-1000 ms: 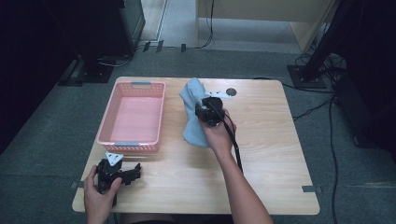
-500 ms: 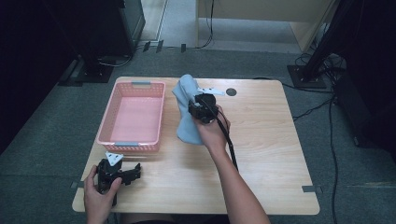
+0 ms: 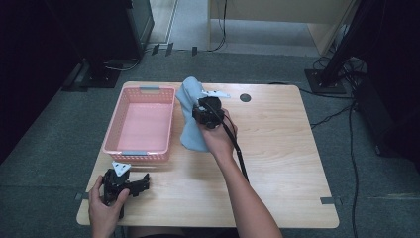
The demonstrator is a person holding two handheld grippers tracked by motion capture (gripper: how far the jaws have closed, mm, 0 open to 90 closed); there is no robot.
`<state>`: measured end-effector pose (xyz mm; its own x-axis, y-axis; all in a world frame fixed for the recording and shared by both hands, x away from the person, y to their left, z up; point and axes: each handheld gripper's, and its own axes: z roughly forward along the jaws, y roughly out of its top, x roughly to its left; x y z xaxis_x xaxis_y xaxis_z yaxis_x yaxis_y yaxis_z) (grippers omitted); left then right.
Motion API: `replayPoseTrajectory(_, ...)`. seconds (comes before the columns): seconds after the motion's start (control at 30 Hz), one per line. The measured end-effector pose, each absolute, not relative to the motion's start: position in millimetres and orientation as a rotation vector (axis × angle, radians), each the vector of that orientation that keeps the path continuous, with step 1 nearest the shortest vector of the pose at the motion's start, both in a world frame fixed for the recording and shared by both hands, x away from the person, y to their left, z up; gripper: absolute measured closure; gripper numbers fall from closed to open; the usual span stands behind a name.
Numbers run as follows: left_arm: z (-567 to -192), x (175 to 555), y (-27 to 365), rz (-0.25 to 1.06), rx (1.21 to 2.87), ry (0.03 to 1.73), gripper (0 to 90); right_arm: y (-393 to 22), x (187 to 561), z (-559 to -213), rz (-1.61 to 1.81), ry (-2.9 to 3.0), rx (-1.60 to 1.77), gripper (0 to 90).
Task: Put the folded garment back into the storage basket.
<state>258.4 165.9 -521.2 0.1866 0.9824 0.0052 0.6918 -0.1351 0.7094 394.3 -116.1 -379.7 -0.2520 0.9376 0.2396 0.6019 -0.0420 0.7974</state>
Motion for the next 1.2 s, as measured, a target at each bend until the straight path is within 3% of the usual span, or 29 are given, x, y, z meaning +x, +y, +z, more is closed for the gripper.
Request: replayPoseTrajectory(1.2, -521, 259, 166, 0.653, 1.899, 1.558, 0.0, -49, 404, -361, 1.246, 1.922, 1.562, 70.2)
